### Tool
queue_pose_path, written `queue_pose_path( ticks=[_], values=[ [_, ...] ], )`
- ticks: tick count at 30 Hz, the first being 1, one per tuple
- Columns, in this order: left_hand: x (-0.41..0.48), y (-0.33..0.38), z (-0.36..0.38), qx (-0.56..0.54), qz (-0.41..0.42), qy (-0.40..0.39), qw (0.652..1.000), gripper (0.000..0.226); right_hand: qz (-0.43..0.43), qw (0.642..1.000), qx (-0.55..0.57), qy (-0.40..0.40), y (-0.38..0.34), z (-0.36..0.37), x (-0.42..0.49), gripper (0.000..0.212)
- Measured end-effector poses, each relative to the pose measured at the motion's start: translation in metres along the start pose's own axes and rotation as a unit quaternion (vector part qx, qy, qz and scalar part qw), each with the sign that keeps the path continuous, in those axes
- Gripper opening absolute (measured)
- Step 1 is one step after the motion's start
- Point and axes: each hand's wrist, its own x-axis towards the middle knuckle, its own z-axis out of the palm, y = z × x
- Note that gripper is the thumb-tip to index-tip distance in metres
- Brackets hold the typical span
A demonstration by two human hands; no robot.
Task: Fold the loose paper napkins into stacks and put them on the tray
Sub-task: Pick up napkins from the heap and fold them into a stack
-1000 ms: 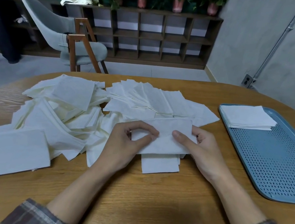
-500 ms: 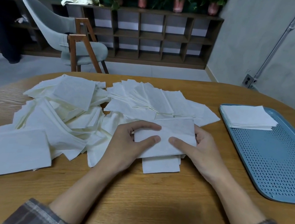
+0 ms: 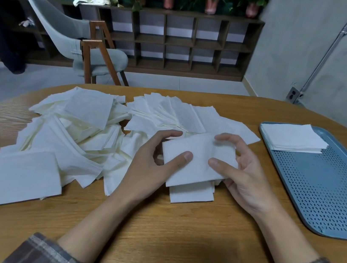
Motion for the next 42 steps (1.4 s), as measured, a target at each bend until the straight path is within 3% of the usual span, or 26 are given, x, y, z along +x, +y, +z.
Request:
queue_pose_path(
  ticks=[3, 5, 9, 12, 14, 17, 19, 24, 30, 36, 42],
  values=[
    [0.001, 0.000, -0.001, -0.033, -0.030, -0.035, 0.998, 0.043, -0.002, 0.995, -0.096, 0.012, 0.003, -0.003, 0.000, 0.023],
    [0.002, -0.001, -0.002, -0.020, -0.018, -0.028, 0.999, 0.045, -0.002, 0.982, -0.187, 0.022, 0.002, -0.003, 0.001, 0.021],
    [0.002, -0.007, -0.001, 0.071, 0.072, 0.008, 0.995, 0.053, 0.001, 0.976, -0.215, 0.041, 0.007, -0.006, 0.003, 0.023],
    [0.001, -0.012, 0.001, 0.196, 0.159, 0.023, 0.967, 0.059, -0.018, 0.953, -0.289, 0.084, 0.014, -0.011, 0.006, 0.026],
    [0.001, -0.017, 0.000, 0.252, 0.209, -0.020, 0.945, 0.051, -0.031, 0.943, -0.318, 0.097, 0.016, -0.013, 0.007, 0.028],
    [-0.002, -0.022, 0.000, 0.317, 0.217, -0.149, 0.911, 0.047, -0.036, 0.936, -0.334, 0.101, 0.018, -0.015, 0.008, 0.030],
    [-0.003, -0.024, 0.002, 0.344, 0.226, -0.174, 0.895, 0.040, -0.035, 0.935, -0.339, 0.101, 0.020, -0.016, 0.009, 0.030],
    [-0.002, -0.027, 0.003, 0.358, 0.233, -0.160, 0.890, 0.015, -0.032, 0.935, -0.339, 0.099, 0.017, -0.014, 0.008, 0.030],
    [0.000, -0.027, 0.001, 0.369, 0.209, -0.204, 0.883, 0.038, -0.034, 0.934, -0.345, 0.091, 0.016, -0.014, 0.007, 0.031],
    [0.000, -0.030, 0.003, 0.369, 0.254, -0.174, 0.877, 0.013, -0.047, 0.940, -0.333, 0.065, 0.014, -0.011, 0.005, 0.034],
    [-0.001, -0.019, 0.000, 0.262, 0.196, -0.099, 0.940, 0.004, -0.043, 0.931, -0.358, 0.059, 0.018, -0.013, 0.006, 0.035]
  ],
)
